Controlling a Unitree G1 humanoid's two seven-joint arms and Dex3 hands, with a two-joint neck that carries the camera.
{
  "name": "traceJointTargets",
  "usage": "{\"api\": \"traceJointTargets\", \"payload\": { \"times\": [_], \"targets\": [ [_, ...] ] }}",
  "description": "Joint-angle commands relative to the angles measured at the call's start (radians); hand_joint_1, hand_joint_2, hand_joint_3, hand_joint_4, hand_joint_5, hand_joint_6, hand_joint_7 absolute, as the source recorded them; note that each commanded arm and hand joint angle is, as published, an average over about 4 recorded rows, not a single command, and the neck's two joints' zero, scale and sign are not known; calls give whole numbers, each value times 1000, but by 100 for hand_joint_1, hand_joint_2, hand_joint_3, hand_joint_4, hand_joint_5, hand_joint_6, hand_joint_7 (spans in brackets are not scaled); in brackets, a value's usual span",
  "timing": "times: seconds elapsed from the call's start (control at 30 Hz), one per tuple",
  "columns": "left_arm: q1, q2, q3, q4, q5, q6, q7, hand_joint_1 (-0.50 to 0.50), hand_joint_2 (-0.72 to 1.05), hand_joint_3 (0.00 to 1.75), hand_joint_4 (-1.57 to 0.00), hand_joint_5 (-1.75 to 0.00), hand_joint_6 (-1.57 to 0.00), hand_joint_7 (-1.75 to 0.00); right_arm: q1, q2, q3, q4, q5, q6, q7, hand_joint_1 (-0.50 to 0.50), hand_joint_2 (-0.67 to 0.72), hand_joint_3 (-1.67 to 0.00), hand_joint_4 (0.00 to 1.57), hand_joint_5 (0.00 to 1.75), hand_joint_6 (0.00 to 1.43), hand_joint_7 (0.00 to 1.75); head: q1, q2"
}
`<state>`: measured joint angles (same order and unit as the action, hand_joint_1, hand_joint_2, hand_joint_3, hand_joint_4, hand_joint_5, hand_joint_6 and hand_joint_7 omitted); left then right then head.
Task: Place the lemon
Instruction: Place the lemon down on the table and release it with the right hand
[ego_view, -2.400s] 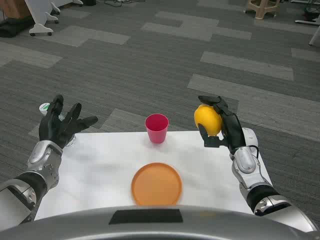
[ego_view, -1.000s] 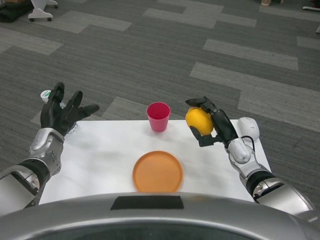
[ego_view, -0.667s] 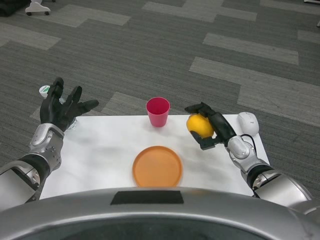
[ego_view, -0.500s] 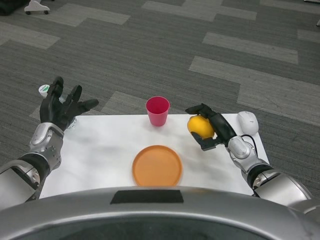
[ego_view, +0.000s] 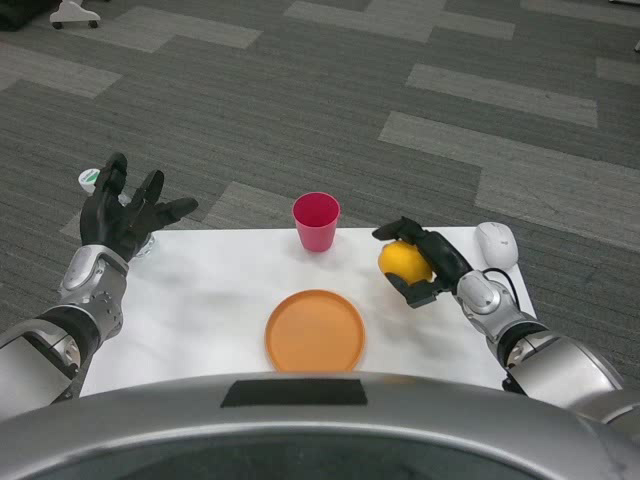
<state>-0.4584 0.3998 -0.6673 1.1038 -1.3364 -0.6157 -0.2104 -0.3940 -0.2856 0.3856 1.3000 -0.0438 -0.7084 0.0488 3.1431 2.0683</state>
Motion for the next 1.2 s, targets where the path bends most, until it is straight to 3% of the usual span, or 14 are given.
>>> {"api": "traceJointTargets", "payload": {
  "times": [0.03, 0.33, 0.43, 0.53, 0.57, 0.67, 0.77, 0.87, 1.2],
  "targets": [
    [-6, 1, -1, 5, 2, -6, 2, 50, 105, 9, -4, 0, 0, 0, -21, -7, -1, 30, -26, 30, 9, -38, -57, -143, 3, 145, 11, 73, -3, -11],
    [-6, 0, -1, 5, 2, -6, 3, 50, 105, 9, -4, 0, 0, 0, -23, -24, -2, 50, -131, 93, 11, -38, -60, -135, 0, 145, 4, 70, -3, -14],
    [-6, -1, -1, 5, 2, -6, 3, 50, 105, 9, -6, 0, 0, 0, -23, -31, -2, 57, -168, 117, 11, -38, -60, -135, 0, 138, 1, 61, -10, -21],
    [-6, -1, -1, 5, 2, -5, 3, 50, 105, 9, -7, 0, 0, 0, -23, -32, -4, 71, -174, 122, 11, -38, -59, -113, 0, 126, 0, 51, -11, -23],
    [-6, -1, -1, 5, 2, -5, 3, 50, 105, 9, -7, 0, 0, 0, -23, -32, -6, 75, -174, 122, 11, -36, -53, -93, 0, 119, 0, 47, -11, -22],
    [-6, -1, -1, 6, 2, -5, 3, 50, 105, 9, -7, 0, 0, 0, -23, -32, -10, 86, -174, 122, 11, -31, -26, -44, 0, 95, 0, 35, -14, -22],
    [-6, -1, -1, 9, 2, -4, 3, 50, 105, 9, -7, 0, 0, 0, -23, -32, -18, 91, -174, 122, 11, -25, 3, -18, 0, 68, 0, 21, -14, -23],
    [-6, -1, -1, 11, 2, -4, 3, 50, 105, 9, -7, 0, 0, 0, -23, -32, -29, 96, -174, 122, 11, -25, 15, -16, 0, 58, 0, 14, -14, -24],
    [-6, -4, -1, 14, 2, -5, 3, 50, 105, 9, -7, 0, 0, 0, -21, -30, -56, 104, -173, 121, 11, -21, 15, -8, 0, 58, 0, 12, -13, -24]
  ]
}}
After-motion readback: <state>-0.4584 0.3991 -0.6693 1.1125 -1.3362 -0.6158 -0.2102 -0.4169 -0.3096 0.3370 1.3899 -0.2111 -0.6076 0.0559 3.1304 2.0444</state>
